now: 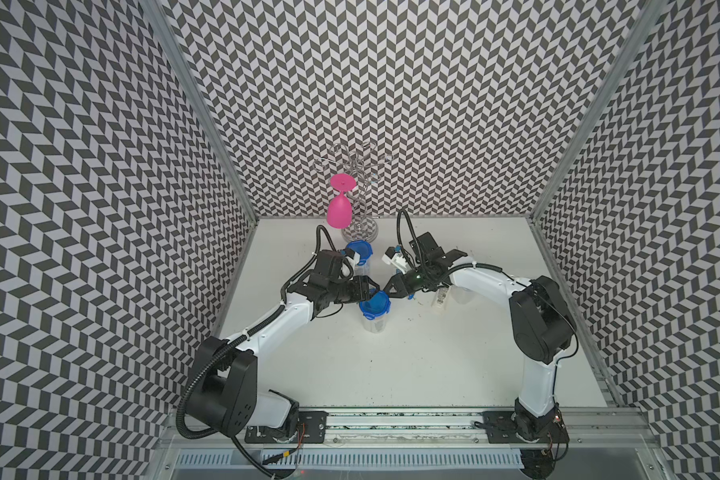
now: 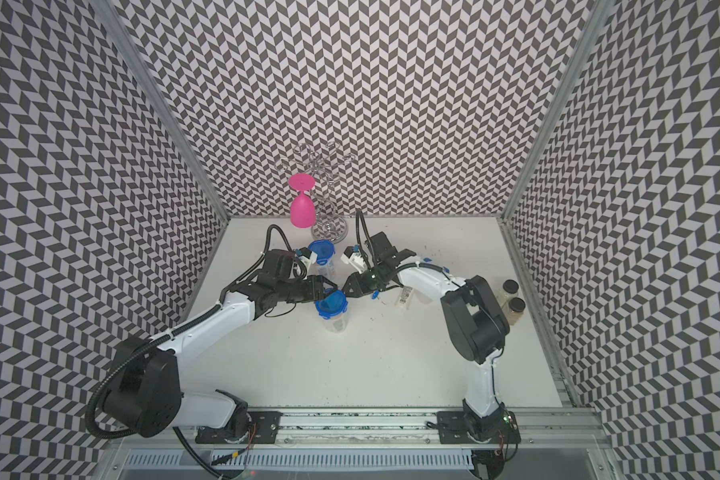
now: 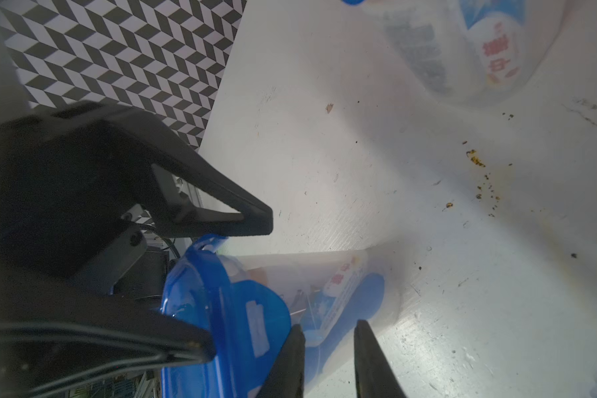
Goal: Pack away toiletry kits
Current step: Close the fastener on the container.
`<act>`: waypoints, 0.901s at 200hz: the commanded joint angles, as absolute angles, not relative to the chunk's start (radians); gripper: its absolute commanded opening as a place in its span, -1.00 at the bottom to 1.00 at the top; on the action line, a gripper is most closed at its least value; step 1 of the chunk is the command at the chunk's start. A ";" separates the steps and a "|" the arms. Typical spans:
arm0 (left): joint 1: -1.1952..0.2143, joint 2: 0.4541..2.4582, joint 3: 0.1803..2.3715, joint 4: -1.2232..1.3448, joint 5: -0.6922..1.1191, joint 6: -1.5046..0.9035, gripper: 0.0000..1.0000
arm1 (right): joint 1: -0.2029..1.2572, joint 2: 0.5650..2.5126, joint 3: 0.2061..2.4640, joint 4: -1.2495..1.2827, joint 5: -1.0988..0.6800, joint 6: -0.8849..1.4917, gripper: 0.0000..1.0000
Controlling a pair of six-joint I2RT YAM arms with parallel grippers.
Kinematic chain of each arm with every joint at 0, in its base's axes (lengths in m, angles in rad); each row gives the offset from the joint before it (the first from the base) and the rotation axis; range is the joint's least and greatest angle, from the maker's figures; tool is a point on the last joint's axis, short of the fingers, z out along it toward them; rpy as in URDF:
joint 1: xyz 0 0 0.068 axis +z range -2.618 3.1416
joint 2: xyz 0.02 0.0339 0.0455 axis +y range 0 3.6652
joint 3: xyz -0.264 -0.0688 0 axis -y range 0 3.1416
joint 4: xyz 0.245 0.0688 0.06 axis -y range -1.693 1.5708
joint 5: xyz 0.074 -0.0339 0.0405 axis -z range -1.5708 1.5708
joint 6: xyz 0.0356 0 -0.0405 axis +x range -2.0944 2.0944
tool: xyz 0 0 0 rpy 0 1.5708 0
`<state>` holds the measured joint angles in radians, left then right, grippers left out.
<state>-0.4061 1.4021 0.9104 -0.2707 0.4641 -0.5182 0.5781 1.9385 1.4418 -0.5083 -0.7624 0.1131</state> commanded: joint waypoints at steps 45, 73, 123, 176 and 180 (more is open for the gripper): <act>-0.358 1.373 0.910 -0.305 0.438 -0.538 0.39 | 0.578 1.924 1.490 -0.545 -0.706 0.058 -0.49; -0.328 1.367 0.937 -0.342 0.430 -0.495 0.52 | 0.574 1.899 1.505 -0.583 -0.670 0.044 -0.45; -0.239 1.267 0.942 -0.411 0.449 -0.444 0.28 | 0.575 1.854 1.569 -0.702 -0.570 0.014 -0.45; -0.223 1.205 0.919 -0.452 0.545 -0.415 0.16 | 0.673 1.786 1.647 -0.800 -0.458 0.013 -0.49; -0.222 1.203 0.913 -0.446 0.549 -0.417 0.14 | 0.683 1.786 1.646 -0.797 -0.455 0.019 -0.50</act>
